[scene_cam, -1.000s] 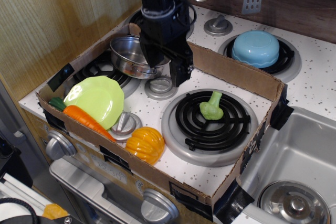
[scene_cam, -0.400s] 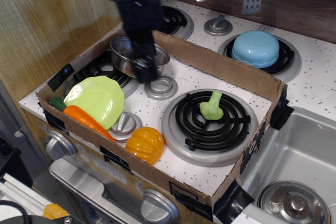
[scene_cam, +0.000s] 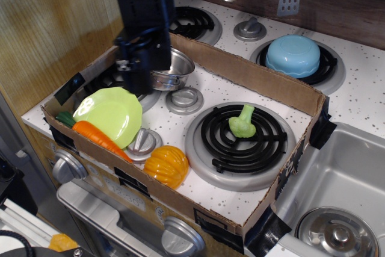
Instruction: Take carrot off plate
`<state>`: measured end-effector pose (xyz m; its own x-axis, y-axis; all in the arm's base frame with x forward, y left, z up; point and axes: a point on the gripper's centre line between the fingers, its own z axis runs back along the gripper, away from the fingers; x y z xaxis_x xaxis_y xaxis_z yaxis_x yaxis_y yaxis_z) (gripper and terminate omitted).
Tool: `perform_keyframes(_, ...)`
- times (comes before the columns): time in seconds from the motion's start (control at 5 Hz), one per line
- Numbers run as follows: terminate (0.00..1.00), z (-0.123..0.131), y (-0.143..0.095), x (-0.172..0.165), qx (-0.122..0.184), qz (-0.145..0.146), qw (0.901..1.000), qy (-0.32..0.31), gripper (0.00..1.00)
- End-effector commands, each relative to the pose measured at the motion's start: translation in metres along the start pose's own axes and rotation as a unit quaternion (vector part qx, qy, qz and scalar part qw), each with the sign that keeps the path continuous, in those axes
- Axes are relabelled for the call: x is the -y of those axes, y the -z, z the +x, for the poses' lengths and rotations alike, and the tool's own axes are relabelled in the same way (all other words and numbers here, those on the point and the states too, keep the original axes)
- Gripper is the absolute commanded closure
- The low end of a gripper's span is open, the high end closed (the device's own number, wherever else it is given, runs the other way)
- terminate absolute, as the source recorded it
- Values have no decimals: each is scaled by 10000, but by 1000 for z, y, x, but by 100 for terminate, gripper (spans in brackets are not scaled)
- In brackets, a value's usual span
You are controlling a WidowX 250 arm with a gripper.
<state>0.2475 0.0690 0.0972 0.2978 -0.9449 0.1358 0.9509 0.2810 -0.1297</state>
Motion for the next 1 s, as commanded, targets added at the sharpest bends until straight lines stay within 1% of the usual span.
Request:
perform_keyframes(0.0, 0, -30, 14, 7, -729, 777, 9907, 842, 0)
perform_keyframes(0.2, 0, -47, 17, 2, -895, 771, 9857, 1204, 0)
perform_keyframes(0.4, 0, -53, 18, -1, -988, 859, 9824, 1331, 0)
perform_keyframes(0.6, 0, -58, 18, -5, -1077, 793, 9805, 1439, 0)
perform_keyframes(0.8, 0, -67, 24, -11, -1115, 890, 9772, 1572, 0)
